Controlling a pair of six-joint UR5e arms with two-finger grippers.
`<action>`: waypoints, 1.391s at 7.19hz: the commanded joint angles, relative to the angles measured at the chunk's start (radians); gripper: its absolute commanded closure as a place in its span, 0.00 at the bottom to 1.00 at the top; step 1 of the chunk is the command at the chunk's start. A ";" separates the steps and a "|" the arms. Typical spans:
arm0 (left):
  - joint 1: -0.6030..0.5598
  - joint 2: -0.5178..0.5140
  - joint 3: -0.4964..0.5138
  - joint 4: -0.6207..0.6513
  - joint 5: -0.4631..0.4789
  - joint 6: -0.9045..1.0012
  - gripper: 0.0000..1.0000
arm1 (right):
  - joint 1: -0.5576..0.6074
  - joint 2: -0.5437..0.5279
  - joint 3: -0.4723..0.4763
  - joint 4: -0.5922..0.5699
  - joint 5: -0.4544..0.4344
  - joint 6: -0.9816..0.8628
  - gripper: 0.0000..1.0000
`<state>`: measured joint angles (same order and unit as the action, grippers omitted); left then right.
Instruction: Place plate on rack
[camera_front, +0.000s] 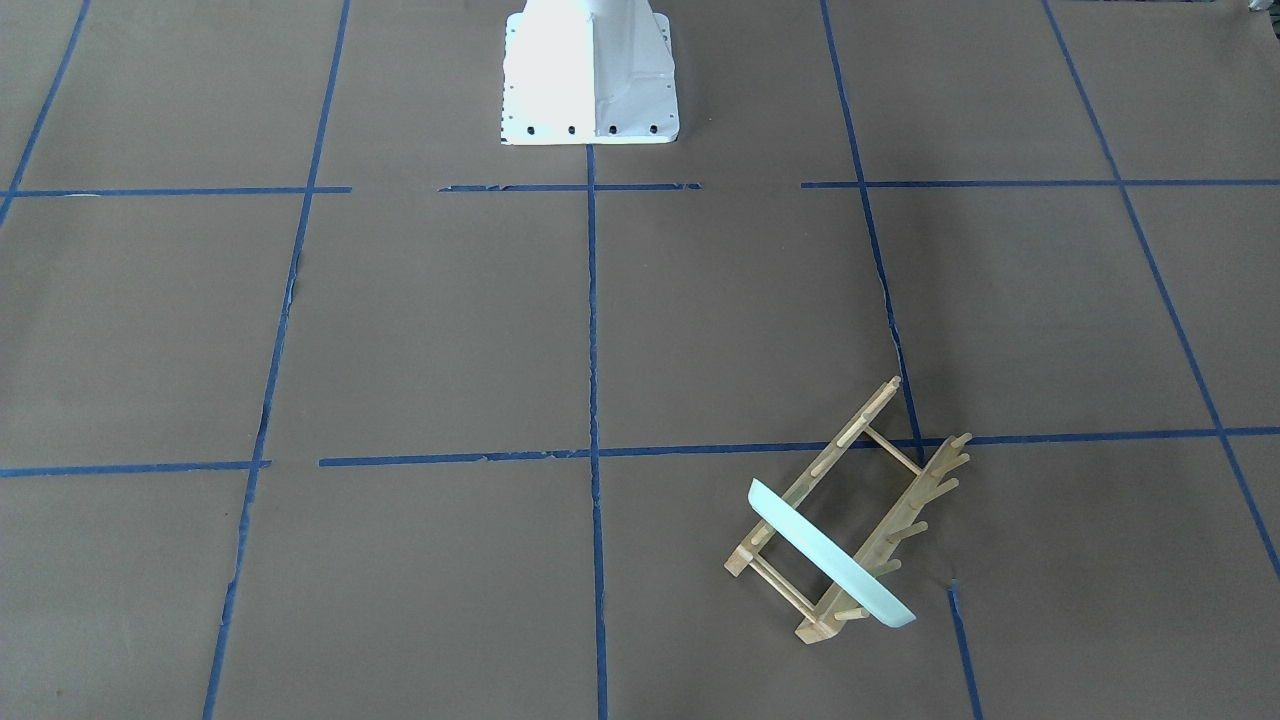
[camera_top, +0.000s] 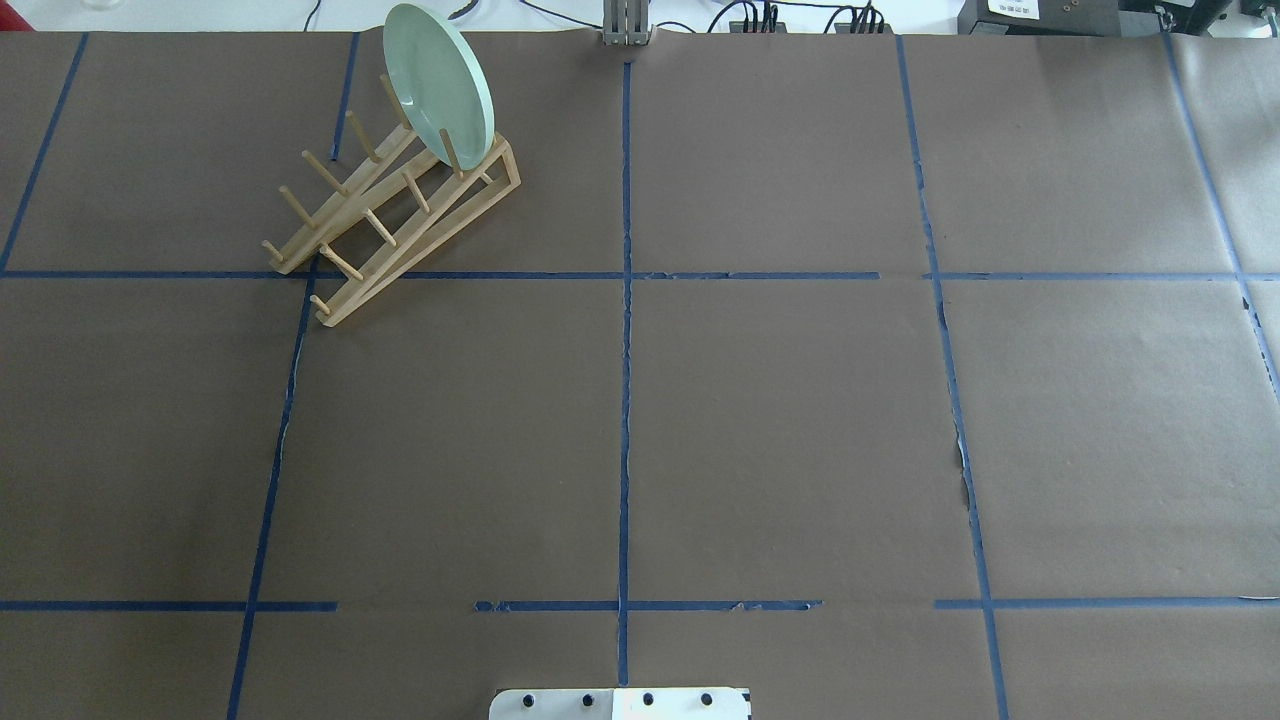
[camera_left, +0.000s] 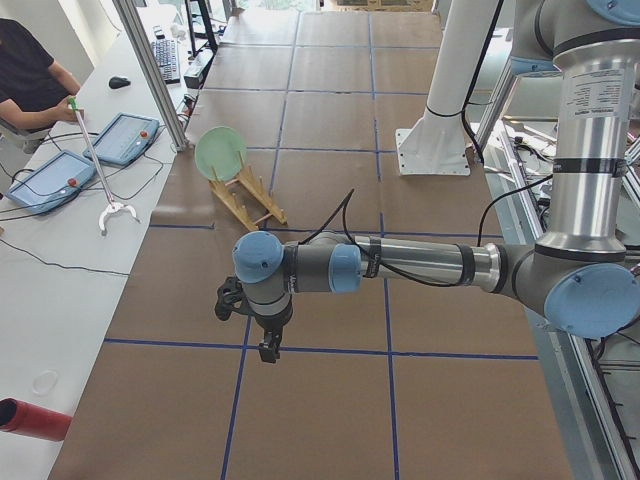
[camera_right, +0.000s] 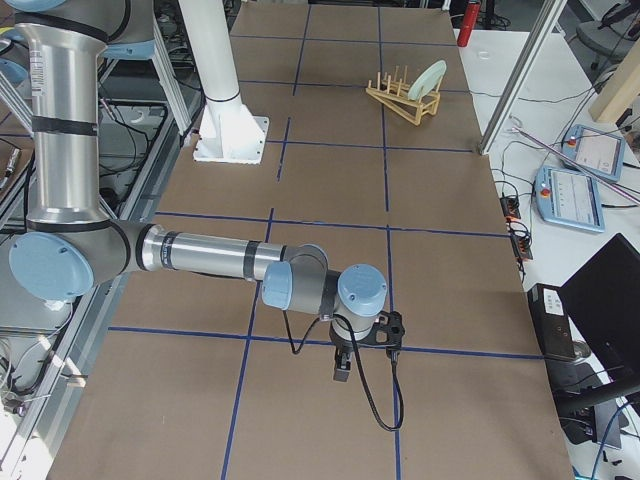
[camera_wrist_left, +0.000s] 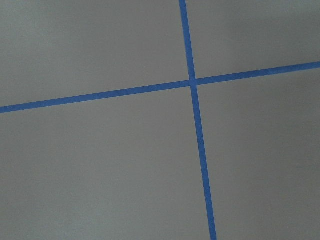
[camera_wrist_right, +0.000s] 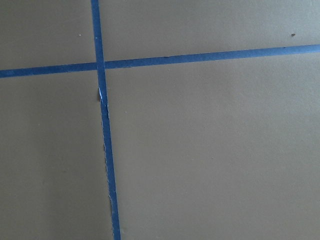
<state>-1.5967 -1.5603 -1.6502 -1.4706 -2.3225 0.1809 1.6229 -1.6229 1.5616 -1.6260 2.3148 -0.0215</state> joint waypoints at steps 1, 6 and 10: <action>0.001 -0.003 0.001 0.000 -0.001 0.000 0.00 | 0.000 0.000 0.000 0.000 0.000 0.000 0.00; 0.001 -0.015 0.001 -0.002 0.000 -0.001 0.00 | 0.000 0.000 0.000 0.000 0.000 0.000 0.00; -0.002 -0.032 0.001 -0.004 0.008 -0.001 0.00 | 0.000 0.000 0.000 0.000 0.000 0.000 0.00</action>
<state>-1.5971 -1.5872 -1.6504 -1.4740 -2.3173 0.1795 1.6229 -1.6229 1.5616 -1.6260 2.3147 -0.0215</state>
